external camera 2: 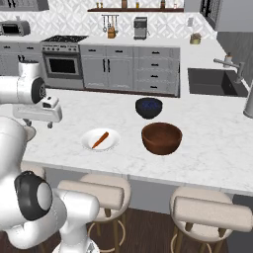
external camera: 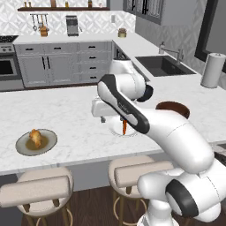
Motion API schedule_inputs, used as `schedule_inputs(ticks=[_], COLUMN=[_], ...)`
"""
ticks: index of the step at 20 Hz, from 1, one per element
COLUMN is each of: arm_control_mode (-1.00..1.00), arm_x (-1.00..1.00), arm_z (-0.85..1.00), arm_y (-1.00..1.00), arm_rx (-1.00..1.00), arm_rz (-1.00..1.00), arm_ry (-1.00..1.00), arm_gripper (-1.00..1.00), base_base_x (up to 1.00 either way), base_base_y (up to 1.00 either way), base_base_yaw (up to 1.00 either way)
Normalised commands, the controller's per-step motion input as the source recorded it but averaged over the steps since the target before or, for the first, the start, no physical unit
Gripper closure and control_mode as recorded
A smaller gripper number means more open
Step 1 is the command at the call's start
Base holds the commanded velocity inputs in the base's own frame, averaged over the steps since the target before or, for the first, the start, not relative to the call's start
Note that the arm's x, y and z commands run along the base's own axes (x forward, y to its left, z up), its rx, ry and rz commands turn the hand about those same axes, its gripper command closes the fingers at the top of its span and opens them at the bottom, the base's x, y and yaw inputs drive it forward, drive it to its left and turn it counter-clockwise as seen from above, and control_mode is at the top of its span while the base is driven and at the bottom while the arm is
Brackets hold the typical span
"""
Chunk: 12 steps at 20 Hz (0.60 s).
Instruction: Pick the chicken drumstick and carrot from their plates and place them in the bowl. Then put the bowl in the fridge.
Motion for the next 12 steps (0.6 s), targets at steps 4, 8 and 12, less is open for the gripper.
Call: schedule_inputs(ticks=[4, 8, 12], arm_control_mode=[-1.0, -1.0, -1.0], arm_x=[0.26, 0.56, 0.65], arm_z=[-0.43, -0.39, -0.35], arm_y=[1.0, 1.0, 1.0], arm_rx=[0.01, -0.02, -0.01], arm_rz=[0.0, -0.02, -0.06], arm_ry=[0.04, 0.0, 0.0], arm_gripper=[-1.0, -1.0, -1.0], base_base_x=[0.0, 0.0, 0.0], base_base_y=[0.0, 0.0, 0.0], base_base_yaw=[0.0, 0.0, 0.0])
